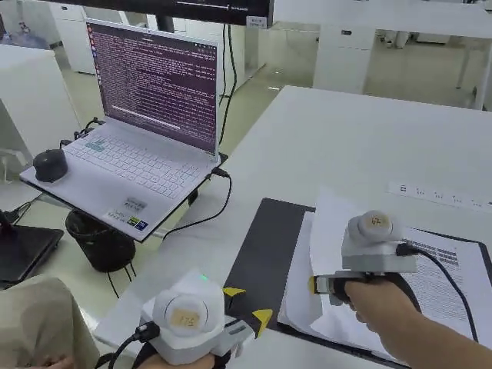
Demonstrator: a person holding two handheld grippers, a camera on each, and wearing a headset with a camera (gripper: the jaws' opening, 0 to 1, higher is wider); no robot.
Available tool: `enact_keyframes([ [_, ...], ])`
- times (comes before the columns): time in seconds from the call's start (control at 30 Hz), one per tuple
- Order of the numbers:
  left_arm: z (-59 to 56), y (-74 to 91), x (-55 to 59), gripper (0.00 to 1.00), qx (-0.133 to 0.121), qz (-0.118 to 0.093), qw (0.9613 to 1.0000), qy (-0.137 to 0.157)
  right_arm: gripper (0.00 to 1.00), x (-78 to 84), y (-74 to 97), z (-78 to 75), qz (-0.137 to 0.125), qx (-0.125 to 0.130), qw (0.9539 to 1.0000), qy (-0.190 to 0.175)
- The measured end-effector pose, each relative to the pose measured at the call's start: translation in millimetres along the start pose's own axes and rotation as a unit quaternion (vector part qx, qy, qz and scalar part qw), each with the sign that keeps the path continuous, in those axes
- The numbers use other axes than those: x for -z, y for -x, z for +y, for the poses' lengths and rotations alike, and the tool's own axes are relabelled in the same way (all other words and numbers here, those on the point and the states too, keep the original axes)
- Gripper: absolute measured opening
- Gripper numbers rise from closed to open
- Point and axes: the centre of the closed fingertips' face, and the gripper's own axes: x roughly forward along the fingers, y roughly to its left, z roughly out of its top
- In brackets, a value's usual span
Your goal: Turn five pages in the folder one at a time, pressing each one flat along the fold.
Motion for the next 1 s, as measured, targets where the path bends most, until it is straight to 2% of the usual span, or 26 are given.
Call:
enact_keyframes([
  [0.03, 0.2, -0.7, 0.8, 0.27, 0.001, 0.001, 1.0000, 0.001, 0.00, 7.9, -4.5, 3.5, 0.019, -0.004, 0.9998, 0.001],
  [0.07, -0.1, -1.8, 2.2, 0.27, 0.002, 0.003, 1.0000, 0.001, 0.00, 10.9, -8.0, 6.0, 0.025, -0.008, 0.9997, -0.003],
  [0.17, -0.6, -4.5, 5.4, 0.27, 0.005, 0.008, 1.0000, -0.003, 0.04, 17.2, -13.8, 7.6, 0.022, -0.006, 0.9997, 0.007],
  [0.3, 1.9, -9.9, 10.6, 0.27, 0.007, 0.013, 0.9999, 0.000, 0.13, 17.0, -15.4, 12.7, -0.002, -0.032, 0.9991, -0.030],
  [0.4, -1.4, -13.3, 14.9, 0.27, 0.013, 0.023, 0.9996, -0.006, 0.21, 17.1, -10.6, 26.5, -0.023, -0.070, 0.9967, -0.034],
  [0.43, -2.7, -15.5, 17.3, 0.27, 0.016, 0.028, 0.9994, -0.008, 0.19, 21.4, -7.1, 36.1, -0.017, -0.100, 0.9934, -0.053],
  [0.47, -3.8, -17.0, 18.8, 0.27, 0.018, 0.032, 0.9992, -0.012, 0.16, 22.9, -5.1, 40.0, -0.018, -0.116, 0.9909, -0.066],
  [0.5, -5.1, -19.3, 20.7, 0.27, 0.021, 0.037, 0.9989, -0.017, 0.15, 23.1, -4.7, 38.6, -0.024, -0.123, 0.9888, -0.082],
  [0.57, -7.1, -23.2, 20.8, 0.27, 0.024, 0.040, 0.9987, -0.021, 0.17, 23.9, -1.9, 30.0, -0.037, -0.109, 0.9907, -0.072],
  [0.6, -8.3, -26.3, 20.3, 0.27, 0.026, 0.042, 0.9985, -0.022, 0.15, 24.5, 0.5, 28.4, -0.040, -0.114, 0.9899, -0.075],
  [0.67, -13.5, -33.5, 18.1, 0.27, 0.035, 0.042, 0.9982, -0.028, 0.13, 21.1, 9.4, 27.3, -0.056, -0.133, 0.9843, -0.102],
  [0.77, -21.5, -46.5, 14.7, 0.25, 0.048, 0.037, 0.9975, -0.035, 0.12, 5.9, 30.8, 19.2, -0.102, -0.168, 0.9719, -0.129],
  [0.8, -28.7, -53.6, 10.0, 0.25, 0.059, 0.029, 0.9969, -0.043, 0.11, 2.0, 37.3, 15.4, -0.114, -0.176, 0.9681, -0.137],
  [0.87, -38.2, -66.9, 5.1, 0.24, 0.073, 0.021, 0.9952, -0.061, 0.11, -8.1, 51.0, -2.2, -0.146, -0.178, 0.9611, -0.153],
  [0.93, -46.3, -81.5, 1.5, 0.23, 0.085, 0.011, 0.9936, -0.073, 0.11, -10.0, 60.2, -20.9, -0.155, -0.178, 0.9567, -0.170],
  [1.0, -47.6, -97.3, 8.3, 0.23, 0.088, 0.026, 0.9922, -0.084, 0.12, -8.5, 65.9, -40.1, -0.158, -0.175, 0.9556, -0.177],
])
